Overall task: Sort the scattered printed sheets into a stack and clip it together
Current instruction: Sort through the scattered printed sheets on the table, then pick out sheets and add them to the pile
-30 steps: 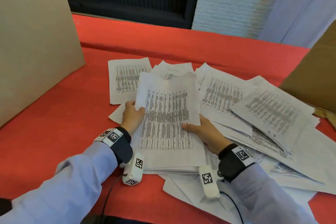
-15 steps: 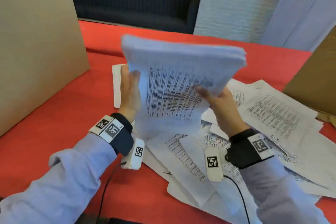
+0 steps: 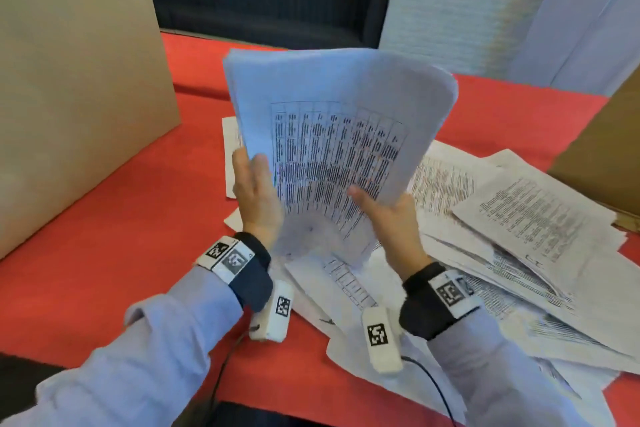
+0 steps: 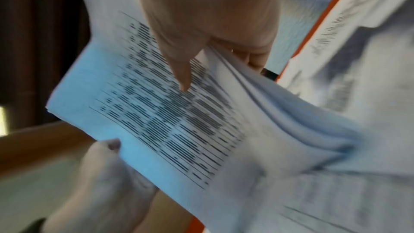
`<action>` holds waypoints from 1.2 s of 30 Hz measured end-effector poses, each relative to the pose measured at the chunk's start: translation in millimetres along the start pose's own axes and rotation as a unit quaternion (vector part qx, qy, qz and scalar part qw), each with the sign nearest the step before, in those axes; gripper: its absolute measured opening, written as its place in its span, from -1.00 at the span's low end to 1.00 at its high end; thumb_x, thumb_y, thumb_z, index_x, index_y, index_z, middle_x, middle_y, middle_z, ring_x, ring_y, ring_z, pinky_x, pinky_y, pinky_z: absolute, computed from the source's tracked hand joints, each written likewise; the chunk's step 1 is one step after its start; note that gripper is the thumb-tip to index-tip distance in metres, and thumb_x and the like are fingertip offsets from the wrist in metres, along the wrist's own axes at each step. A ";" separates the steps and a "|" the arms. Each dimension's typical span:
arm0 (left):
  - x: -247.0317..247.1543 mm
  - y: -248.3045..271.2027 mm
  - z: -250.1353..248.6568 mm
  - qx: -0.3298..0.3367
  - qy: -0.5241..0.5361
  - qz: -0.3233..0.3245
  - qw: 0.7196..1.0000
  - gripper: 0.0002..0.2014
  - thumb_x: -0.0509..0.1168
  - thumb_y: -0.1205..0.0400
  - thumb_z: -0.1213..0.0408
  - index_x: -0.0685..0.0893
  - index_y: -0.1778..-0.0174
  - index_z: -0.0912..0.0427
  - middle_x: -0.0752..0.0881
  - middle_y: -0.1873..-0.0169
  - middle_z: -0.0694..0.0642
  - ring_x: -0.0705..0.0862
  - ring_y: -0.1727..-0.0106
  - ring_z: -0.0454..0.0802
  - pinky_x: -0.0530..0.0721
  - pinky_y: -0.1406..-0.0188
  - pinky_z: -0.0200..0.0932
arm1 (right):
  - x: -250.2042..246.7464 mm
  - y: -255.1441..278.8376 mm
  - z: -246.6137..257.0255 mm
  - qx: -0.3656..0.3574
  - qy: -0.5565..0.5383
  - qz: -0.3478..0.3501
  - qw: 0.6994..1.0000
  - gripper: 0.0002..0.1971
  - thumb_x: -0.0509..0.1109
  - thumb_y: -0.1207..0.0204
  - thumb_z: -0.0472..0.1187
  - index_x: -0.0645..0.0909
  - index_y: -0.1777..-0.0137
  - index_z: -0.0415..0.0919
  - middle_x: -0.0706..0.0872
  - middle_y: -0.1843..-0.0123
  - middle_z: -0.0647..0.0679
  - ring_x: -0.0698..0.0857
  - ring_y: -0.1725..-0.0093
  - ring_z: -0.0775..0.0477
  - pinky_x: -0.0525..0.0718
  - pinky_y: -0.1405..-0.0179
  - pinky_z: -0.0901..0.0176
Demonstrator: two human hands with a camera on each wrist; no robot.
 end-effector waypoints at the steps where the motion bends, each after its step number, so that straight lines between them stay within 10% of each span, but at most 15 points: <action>1: -1.2 -1.0 9.5 -0.014 -0.017 -0.003 1.000 -0.73 0.05 -0.70 0.16 0.46 -0.29 0.10 0.35 -0.08 -0.34 0.39 0.20 -0.68 0.18 0.18 -0.87 | 3.8 2.1 -11.3 0.034 -0.005 0.008 0.999 -0.87 0.54 -0.45 -0.06 0.72 0.03 0.12 0.83 0.01 -0.04 0.79 -0.03 -0.05 0.74 -0.15 -0.21; 5: -4.2 -14.3 -0.2 0.013 -0.061 0.000 0.998 -0.87 0.03 -0.74 0.26 0.48 -0.03 0.10 0.32 0.19 -0.37 0.43 0.28 -0.82 0.32 0.16 -0.68 | 13.8 -6.1 6.4 0.007 -0.062 -0.010 0.998 -0.92 0.52 -0.47 -0.08 0.67 0.16 -0.03 0.77 0.24 0.11 0.76 0.22 0.12 0.76 0.10 0.18; 8: -22.5 -49.7 0.3 0.016 -0.134 0.006 0.991 -0.91 0.17 -0.68 0.21 0.53 0.05 0.12 0.65 0.16 -0.06 0.65 0.14 -0.30 0.54 0.07 -0.34 | 24.9 -20.2 32.5 -0.034 -0.071 -0.027 0.997 -0.86 0.50 -0.49 -0.02 0.70 0.09 -0.07 0.80 0.16 0.04 0.79 0.14 0.09 0.76 0.10 0.21; 10: -46.6 -71.3 13.4 -0.024 -0.178 0.011 0.984 -0.77 0.21 -0.61 0.13 0.60 0.04 0.25 0.68 0.13 0.14 0.61 0.15 0.03 0.54 0.12 -0.08 | 43.5 -25.9 37.4 -0.032 -0.067 0.041 0.996 -0.82 0.41 -0.57 0.01 0.70 0.00 -0.07 0.83 0.06 -0.04 0.81 0.07 0.05 0.78 0.05 0.10; 13: -104.3 -93.8 41.6 -0.124 -0.218 0.009 0.968 -0.85 0.17 -0.67 0.18 0.57 0.10 0.17 0.57 0.22 0.14 0.49 0.25 0.02 0.43 0.31 -0.11 | 71.0 -23.8 26.7 0.045 -0.089 0.182 0.978 -0.60 0.18 -0.68 0.10 0.61 -0.17 -0.23 0.78 0.16 -0.11 0.75 0.20 0.01 0.75 0.16 0.02; 16: -160.5 -105.5 59.9 -0.201 -0.258 0.019 0.945 -0.63 0.20 -0.68 0.05 0.59 -0.20 0.29 0.67 -0.02 0.16 0.61 0.01 0.10 0.59 -0.06 0.00 | 88.9 -24.9 -6.1 0.107 0.075 0.232 0.964 -0.40 0.12 -0.61 0.29 0.51 -0.38 -0.19 0.79 -0.02 -0.13 0.77 -0.06 -0.13 0.74 -0.13 -0.13; 21: -206.2 -105.5 64.7 -0.211 -0.398 0.082 0.889 -0.62 0.19 -0.71 0.25 0.55 -0.32 0.47 0.64 -0.05 0.38 0.50 0.07 0.11 0.39 0.11 -0.10 | 133.0 -7.0 -54.5 0.026 0.503 0.359 0.786 -0.03 0.55 -0.26 0.25 0.25 -0.59 -0.15 0.40 -0.52 -0.19 0.41 -0.49 -0.27 0.49 -0.40 -0.16; 28: -224.4 -107.3 73.1 -0.189 -0.578 0.110 0.786 -0.71 0.24 -0.63 0.32 0.54 -0.21 0.41 0.65 -0.17 0.45 0.63 -0.12 0.38 0.52 0.04 0.03 | 148.0 -5.9 -43.1 -0.034 0.608 0.302 0.733 -0.43 0.50 -0.38 -0.06 0.47 -0.35 -0.22 0.53 -0.27 -0.15 0.60 -0.25 -0.25 0.60 0.01 -0.02; 33: -193.6 -100.5 63.1 -0.183 -0.589 0.112 0.779 -0.40 0.39 -0.53 0.17 0.34 -0.45 0.19 0.43 -0.39 0.35 0.42 -0.40 0.36 0.45 -0.31 0.18 | 140.9 -4.1 -49.0 -0.040 0.608 0.334 0.719 -0.54 0.42 -0.43 -0.26 0.44 -0.32 -0.25 0.60 -0.16 -0.16 0.67 -0.09 -0.24 0.63 0.09 0.00; 36: -148.1 -84.8 50.7 -0.145 -0.516 0.184 0.824 -0.58 0.32 -0.61 0.09 0.53 -0.34 0.20 0.53 -0.33 0.23 0.55 -0.29 0.22 0.53 -0.10 -0.02 | 128.7 -14.0 -46.6 -0.010 0.560 0.301 0.772 -0.97 0.32 -0.48 -0.35 0.53 0.11 -0.26 0.62 0.14 -0.16 0.64 0.18 -0.17 0.60 0.25 0.07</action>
Point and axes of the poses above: each hand's wrist, its own y-axis away from the middle knuckle, its own x-axis out of the palm, z = x × y, the point moved 6 cm from there along -y, towards the middle knuckle
